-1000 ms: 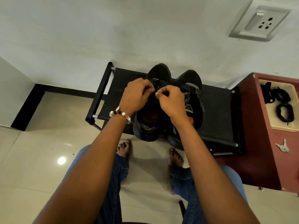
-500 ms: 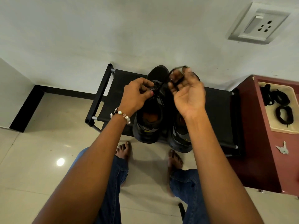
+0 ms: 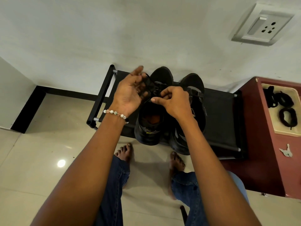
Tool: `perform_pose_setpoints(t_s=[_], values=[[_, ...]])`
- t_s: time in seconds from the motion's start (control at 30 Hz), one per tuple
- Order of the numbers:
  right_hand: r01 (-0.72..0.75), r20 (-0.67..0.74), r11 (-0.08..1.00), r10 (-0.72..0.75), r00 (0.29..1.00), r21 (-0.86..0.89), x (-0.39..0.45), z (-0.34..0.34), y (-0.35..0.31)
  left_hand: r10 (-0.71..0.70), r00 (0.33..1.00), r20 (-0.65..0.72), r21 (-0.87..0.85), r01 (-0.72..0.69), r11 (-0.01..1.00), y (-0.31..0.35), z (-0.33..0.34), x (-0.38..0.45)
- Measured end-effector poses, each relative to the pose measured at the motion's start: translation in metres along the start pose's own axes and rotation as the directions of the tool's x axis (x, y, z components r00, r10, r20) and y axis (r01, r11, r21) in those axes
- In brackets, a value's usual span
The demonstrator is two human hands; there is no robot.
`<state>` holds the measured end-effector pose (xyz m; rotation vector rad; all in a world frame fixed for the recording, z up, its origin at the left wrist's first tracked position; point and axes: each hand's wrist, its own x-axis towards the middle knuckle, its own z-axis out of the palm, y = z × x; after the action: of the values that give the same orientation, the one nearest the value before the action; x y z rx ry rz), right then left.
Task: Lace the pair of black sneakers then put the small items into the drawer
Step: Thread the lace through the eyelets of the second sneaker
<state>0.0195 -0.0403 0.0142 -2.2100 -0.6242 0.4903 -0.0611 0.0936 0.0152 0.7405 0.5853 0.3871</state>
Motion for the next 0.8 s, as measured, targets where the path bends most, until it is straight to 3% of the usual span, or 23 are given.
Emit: perform_pose_setpoints(t_s=[0.13,0.23,0.3,0.33,0.43,0.5,0.53,0.57,0.6,0.67,0.7,0.77,0.8], values=[[0.022,-0.002,0.999,-0.022,1.0,0.03,0.0,0.001,0.001,0.155,0.978,-0.142,-0.098,-0.17,0.981,0.012,-0.01,-0.001],[-0.026,0.013,0.986,0.024,1.0,0.163,0.001,0.001,0.0,0.189,0.95,-0.247,0.014,-0.191,0.981,0.013,-0.012,0.001],[-0.15,0.017,0.921,0.154,0.988,0.359,0.001,-0.002,-0.001,0.188,0.94,-0.284,0.215,-0.129,0.968,0.01,-0.014,0.004],[-0.233,0.051,0.832,0.24,0.969,0.504,0.002,-0.006,-0.003,0.194,0.931,-0.309,0.399,-0.058,0.915,0.007,-0.016,0.006],[-0.345,0.18,0.443,0.372,0.91,0.828,0.005,-0.023,-0.006,0.255,0.913,-0.319,0.818,0.13,0.56,-0.009,-0.023,0.01],[-0.264,0.17,0.241,0.351,0.921,0.934,0.007,-0.029,-0.005,0.357,0.903,-0.238,0.911,0.08,0.404,-0.013,-0.021,0.007],[-0.212,0.131,0.221,0.333,0.934,0.952,0.008,-0.029,-0.005,0.398,0.903,-0.159,0.94,0.015,0.341,-0.011,-0.018,0.005],[-0.169,0.068,0.292,0.327,0.943,0.941,0.01,-0.028,-0.004,0.403,0.913,-0.066,0.954,-0.061,0.294,-0.008,-0.015,0.003],[-0.146,-0.014,0.452,0.333,0.943,0.88,0.01,-0.026,-0.004,0.372,0.928,0.033,0.955,-0.139,0.262,-0.004,-0.012,0.0],[-0.166,-0.171,0.848,0.286,0.943,0.504,0.009,-0.024,-0.004,0.245,0.946,0.213,0.945,-0.264,0.195,0.001,-0.005,-0.006],[-0.159,-0.207,0.949,0.219,0.954,0.271,0.006,-0.023,-0.005,0.189,0.943,0.274,0.948,-0.298,0.113,0.001,-0.002,-0.008],[-0.075,-0.167,0.995,0.063,0.984,-0.065,-0.002,-0.021,-0.011,0.148,0.93,0.338,0.941,-0.328,-0.087,-0.004,-0.002,-0.007],[-0.036,-0.133,0.979,0.009,0.991,-0.202,-0.007,-0.019,-0.015,0.153,0.928,0.339,0.938,-0.321,-0.132,-0.007,-0.002,-0.007]])
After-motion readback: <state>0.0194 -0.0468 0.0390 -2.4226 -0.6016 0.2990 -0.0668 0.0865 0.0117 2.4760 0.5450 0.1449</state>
